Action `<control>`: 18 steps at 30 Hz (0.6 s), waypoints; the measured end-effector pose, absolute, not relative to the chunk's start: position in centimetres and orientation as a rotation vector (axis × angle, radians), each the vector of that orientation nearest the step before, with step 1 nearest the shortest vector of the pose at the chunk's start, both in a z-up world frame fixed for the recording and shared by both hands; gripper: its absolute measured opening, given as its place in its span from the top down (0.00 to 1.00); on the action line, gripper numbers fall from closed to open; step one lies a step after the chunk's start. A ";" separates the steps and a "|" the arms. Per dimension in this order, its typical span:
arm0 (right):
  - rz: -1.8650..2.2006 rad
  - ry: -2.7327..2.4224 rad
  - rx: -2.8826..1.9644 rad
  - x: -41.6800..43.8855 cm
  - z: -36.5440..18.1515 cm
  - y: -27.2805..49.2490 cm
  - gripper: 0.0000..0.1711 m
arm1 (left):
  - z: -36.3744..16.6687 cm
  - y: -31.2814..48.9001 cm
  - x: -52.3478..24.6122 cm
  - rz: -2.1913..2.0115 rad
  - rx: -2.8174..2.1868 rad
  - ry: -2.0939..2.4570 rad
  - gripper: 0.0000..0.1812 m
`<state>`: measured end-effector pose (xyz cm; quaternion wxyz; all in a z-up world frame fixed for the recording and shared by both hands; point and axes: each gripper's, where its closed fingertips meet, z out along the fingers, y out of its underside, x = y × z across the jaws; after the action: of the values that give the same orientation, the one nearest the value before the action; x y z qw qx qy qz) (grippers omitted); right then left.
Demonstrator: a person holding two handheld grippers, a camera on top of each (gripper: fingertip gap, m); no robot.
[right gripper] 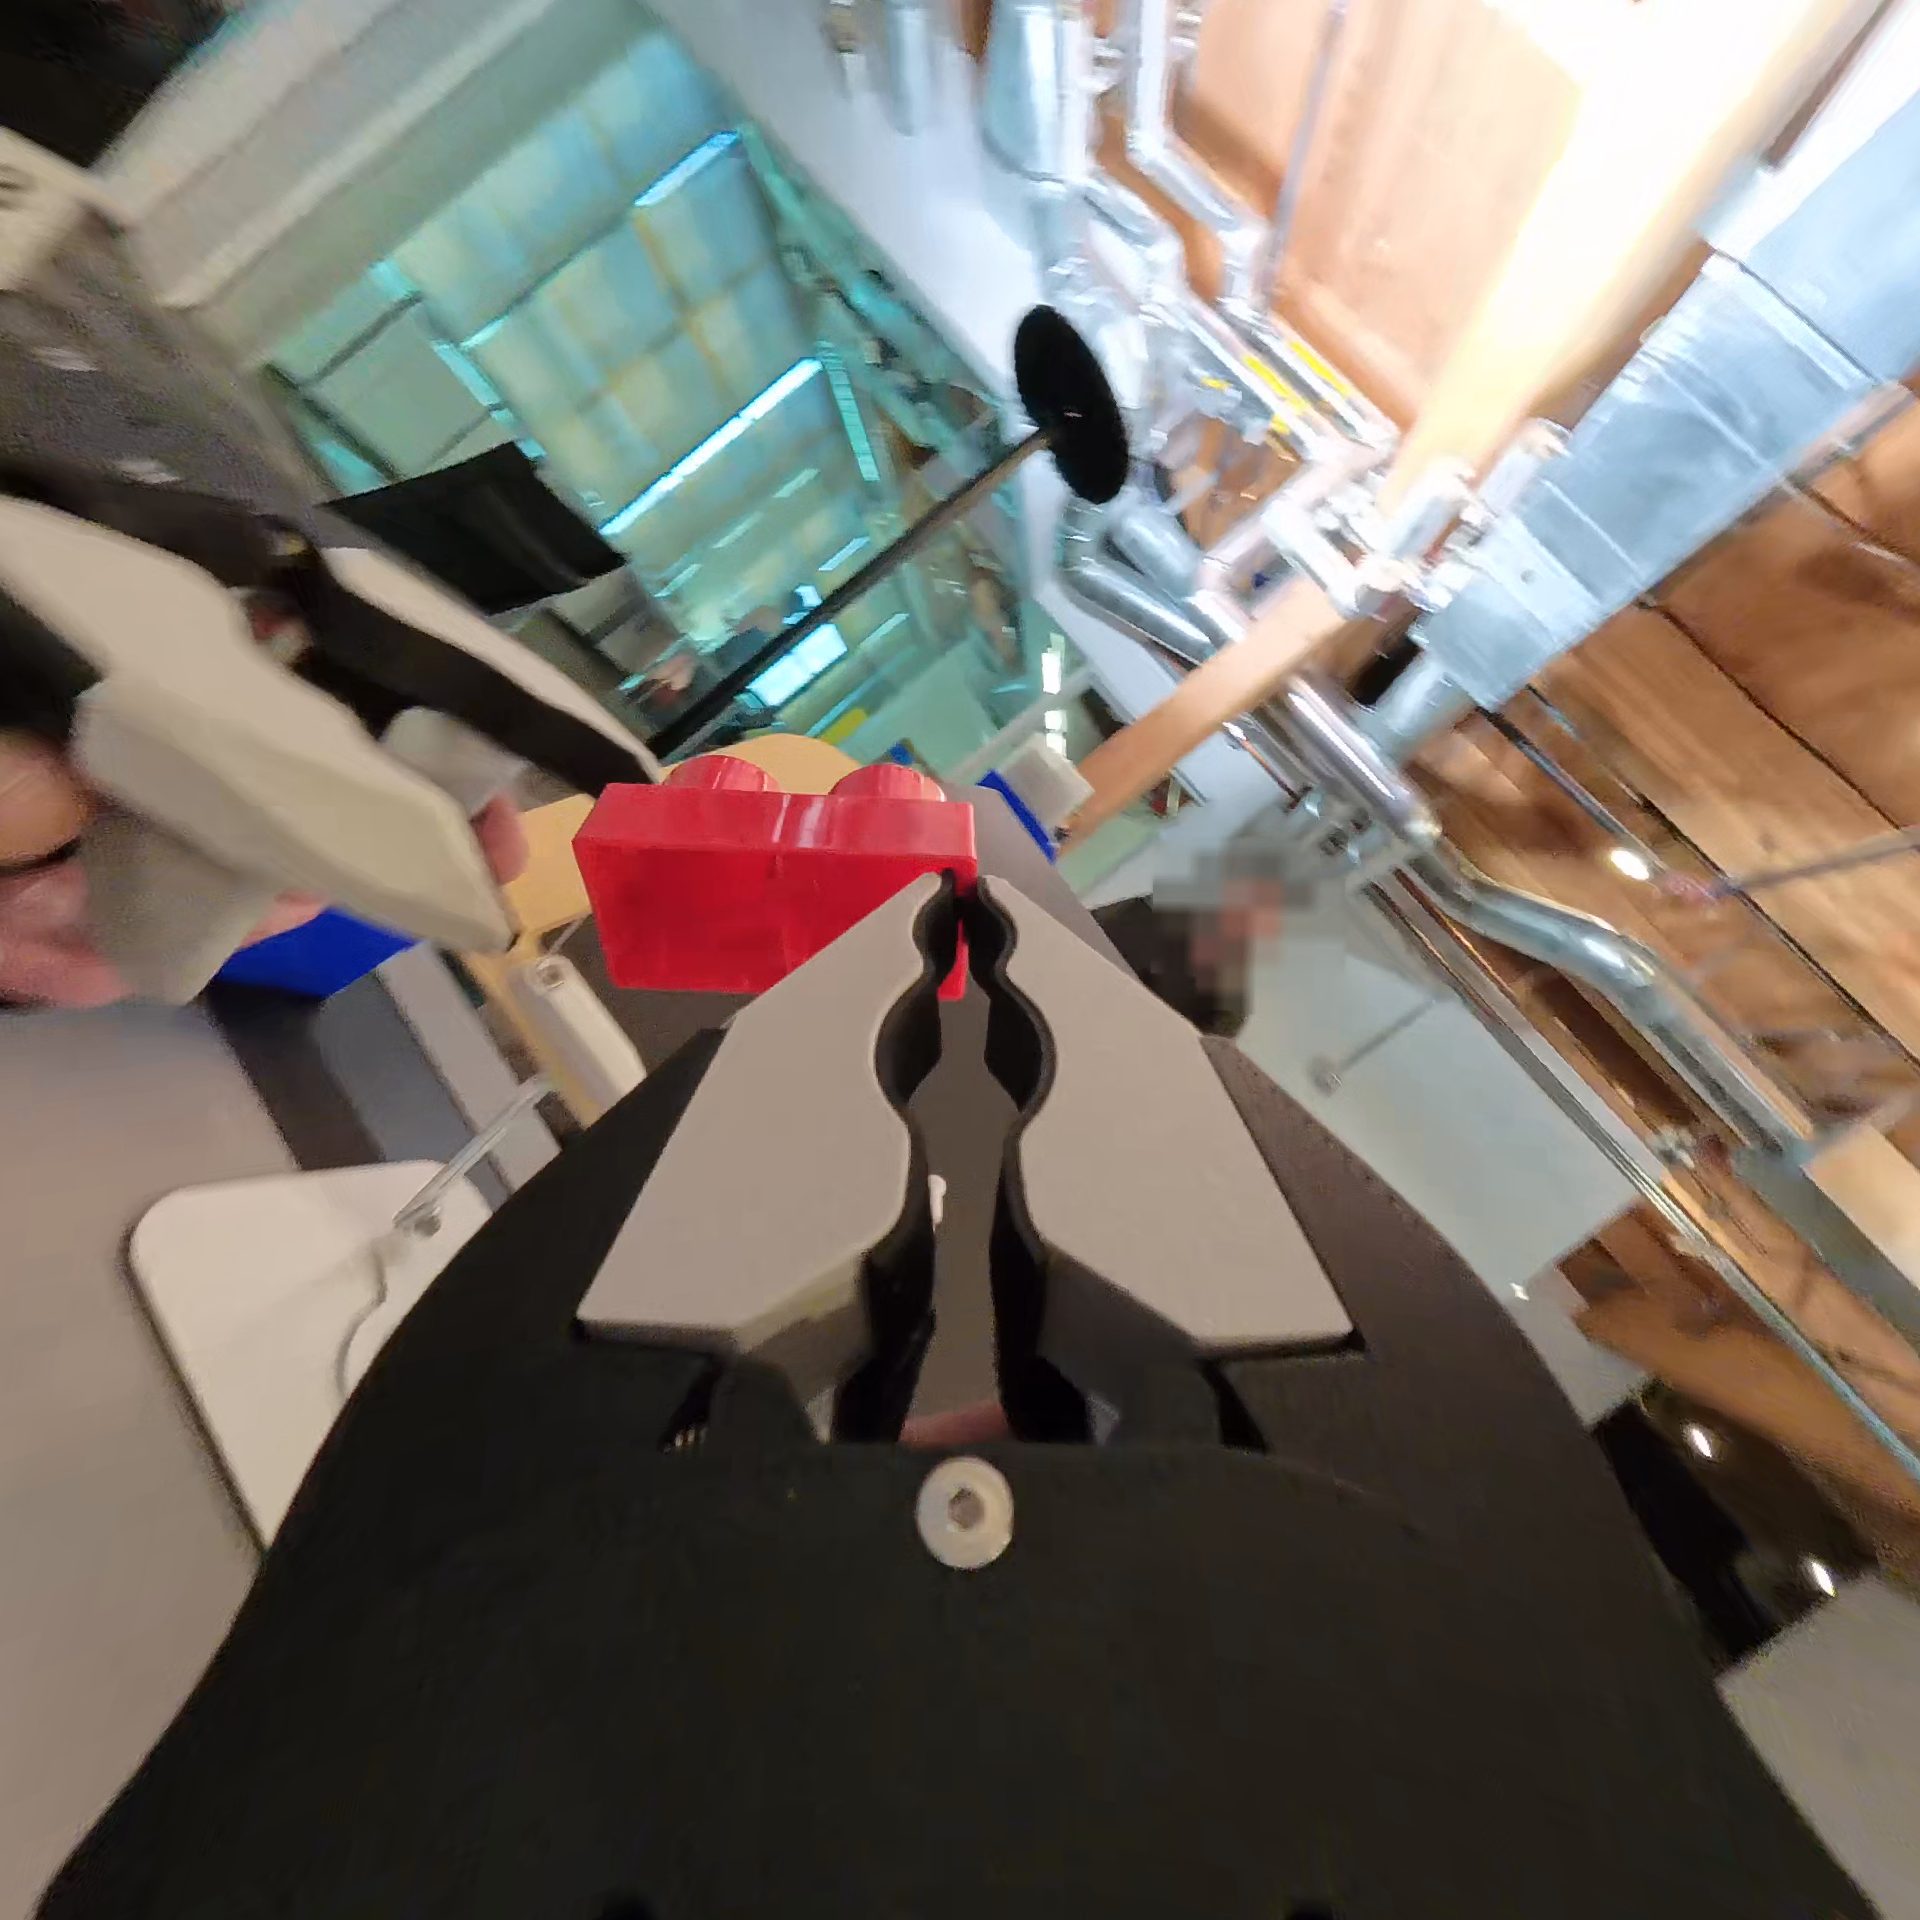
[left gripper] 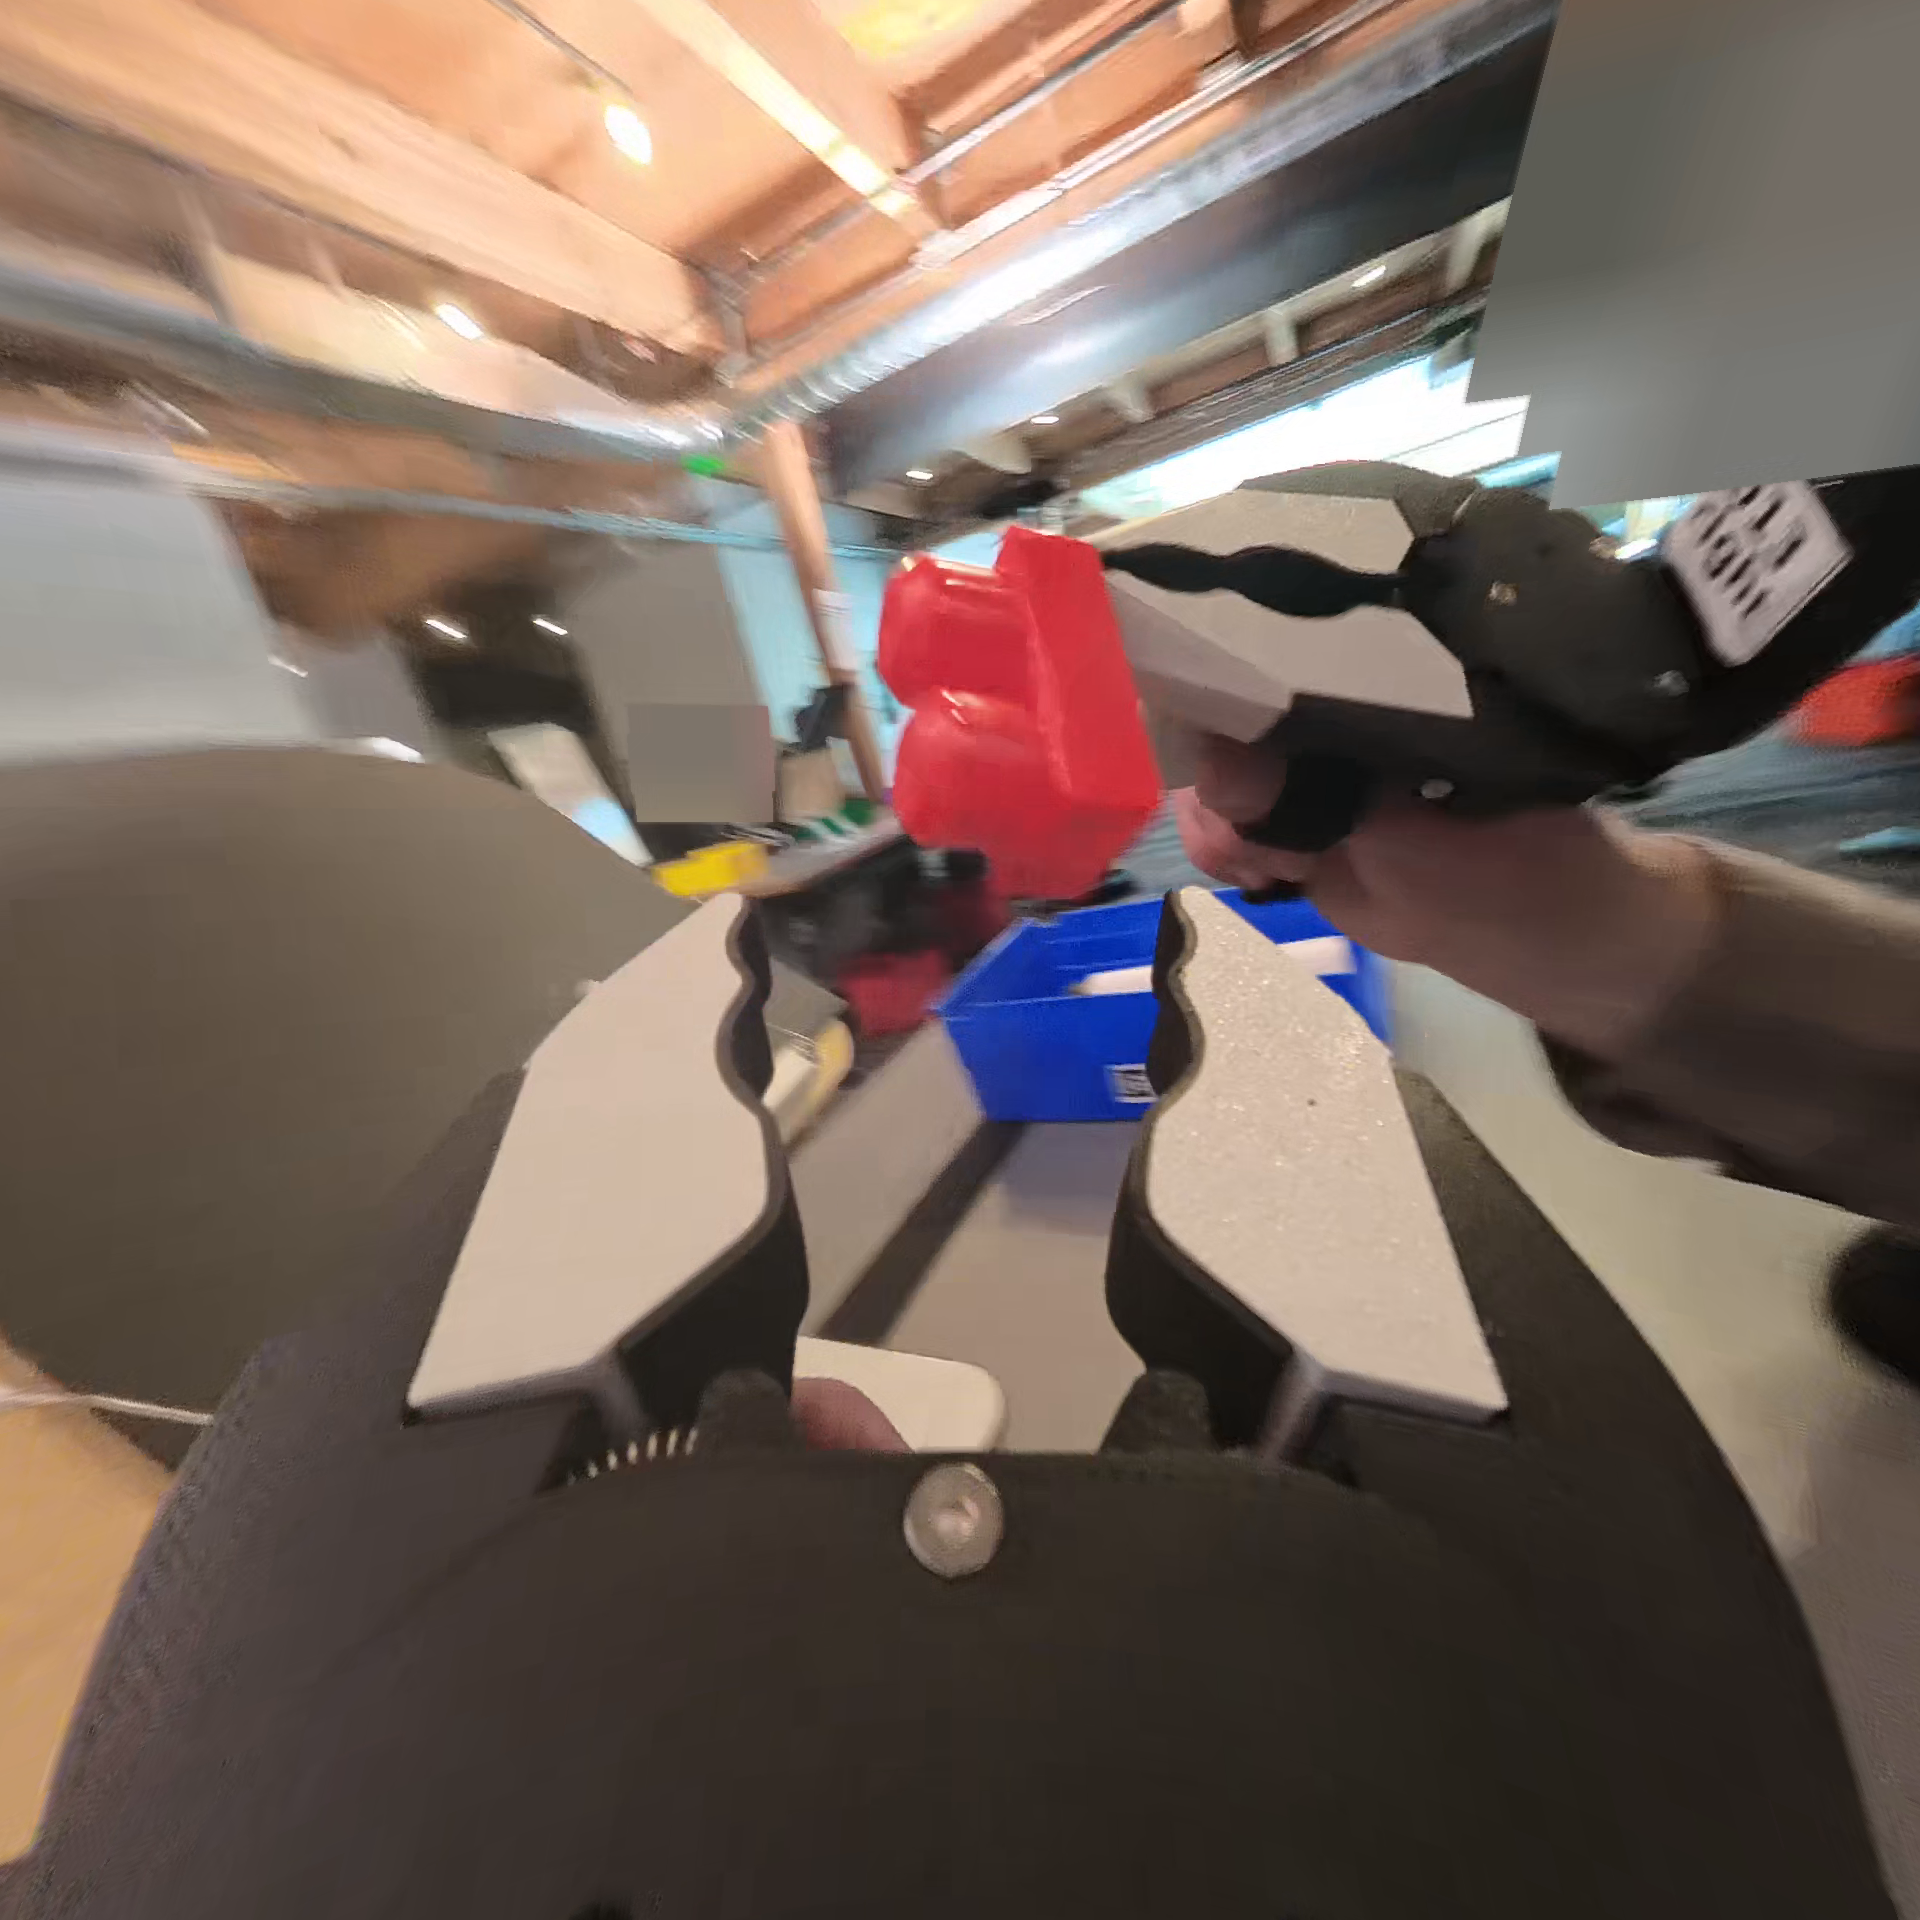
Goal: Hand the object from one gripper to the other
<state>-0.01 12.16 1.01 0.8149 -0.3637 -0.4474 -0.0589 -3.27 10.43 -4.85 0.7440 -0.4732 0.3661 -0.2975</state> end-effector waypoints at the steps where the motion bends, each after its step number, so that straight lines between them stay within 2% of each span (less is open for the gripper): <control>1: -0.129 -0.897 -0.778 0.4 1.4 12.4 1.00 | -4.8 10.7 -3.1 -0.588 -1.038 0.787 0.62; 6: -0.107 -0.740 -0.788 0.2 1.5 12.3 1.00 | -3.5 11.9 -3.9 -0.233 -1.006 0.590 0.69; 18: -0.064 -0.647 -0.861 0.3 0.5 13.2 1.00 | -2.1 11.0 -4.3 -0.123 -0.975 0.436 0.78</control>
<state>0.32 13.20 0.54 0.8581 -0.4099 -0.3078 -0.0305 -4.34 10.99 -2.14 0.8589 -0.4645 0.2075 -0.0585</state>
